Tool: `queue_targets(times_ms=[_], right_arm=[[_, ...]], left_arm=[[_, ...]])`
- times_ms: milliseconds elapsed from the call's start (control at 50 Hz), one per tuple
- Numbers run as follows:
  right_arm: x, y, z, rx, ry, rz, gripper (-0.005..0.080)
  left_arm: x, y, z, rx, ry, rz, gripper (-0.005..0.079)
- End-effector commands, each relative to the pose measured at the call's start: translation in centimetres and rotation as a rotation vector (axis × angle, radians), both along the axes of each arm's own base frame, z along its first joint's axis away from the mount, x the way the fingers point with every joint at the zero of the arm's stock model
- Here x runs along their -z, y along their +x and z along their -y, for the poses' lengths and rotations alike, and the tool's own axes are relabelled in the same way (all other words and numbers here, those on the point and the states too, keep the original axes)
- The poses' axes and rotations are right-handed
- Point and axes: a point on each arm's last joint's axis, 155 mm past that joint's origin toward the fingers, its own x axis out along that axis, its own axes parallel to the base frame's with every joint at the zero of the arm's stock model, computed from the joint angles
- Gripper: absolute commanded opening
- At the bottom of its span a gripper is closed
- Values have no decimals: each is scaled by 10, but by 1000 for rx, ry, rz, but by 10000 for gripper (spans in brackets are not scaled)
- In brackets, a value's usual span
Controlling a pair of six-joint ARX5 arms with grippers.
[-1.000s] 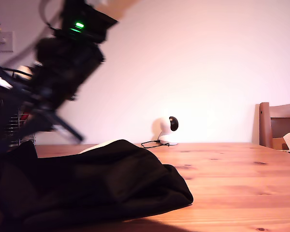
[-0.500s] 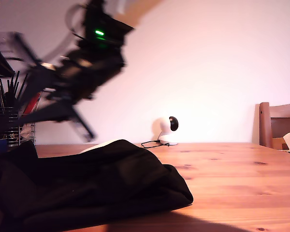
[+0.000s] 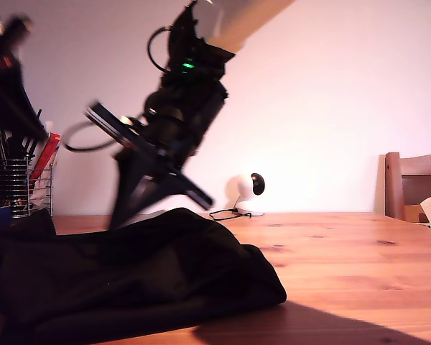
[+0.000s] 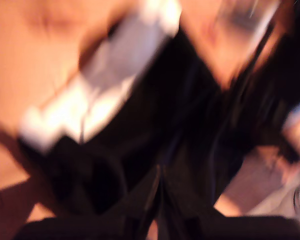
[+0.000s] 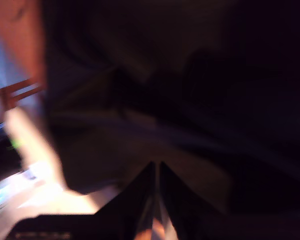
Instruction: Fold the shorts in front of you. After folding it, place it to the left side.
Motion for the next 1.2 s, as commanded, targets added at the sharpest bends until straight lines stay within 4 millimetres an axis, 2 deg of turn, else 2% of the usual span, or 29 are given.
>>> queue_targets(times_ms=[0,160,360,520,680,860,1020,1180], right_arm=[[-20,9,8,0,-11,85,-13],[-31,34,27,-7,-66,232,-13],[-61,73,31,31,-51,438,-13],[-75,99,42,81,-75,546,-13],[-96,123,41,110,-39,660,-13],[-106,136,46,126,-20,706,-13],[-109,140,47,89,-16,743,-13],[-114,165,59,108,-48,837,-13]], left_arm=[[12,-7,-2,13,31,-27,-13],[13,-2,-6,20,76,44,-13],[3,11,-8,13,77,153,-13],[-4,19,-9,12,73,206,-12],[-13,20,-24,-45,72,293,-10],[-11,15,-47,-126,60,303,-10],[-22,14,-49,-143,39,326,-10],[-25,15,-49,-143,39,345,-10]])
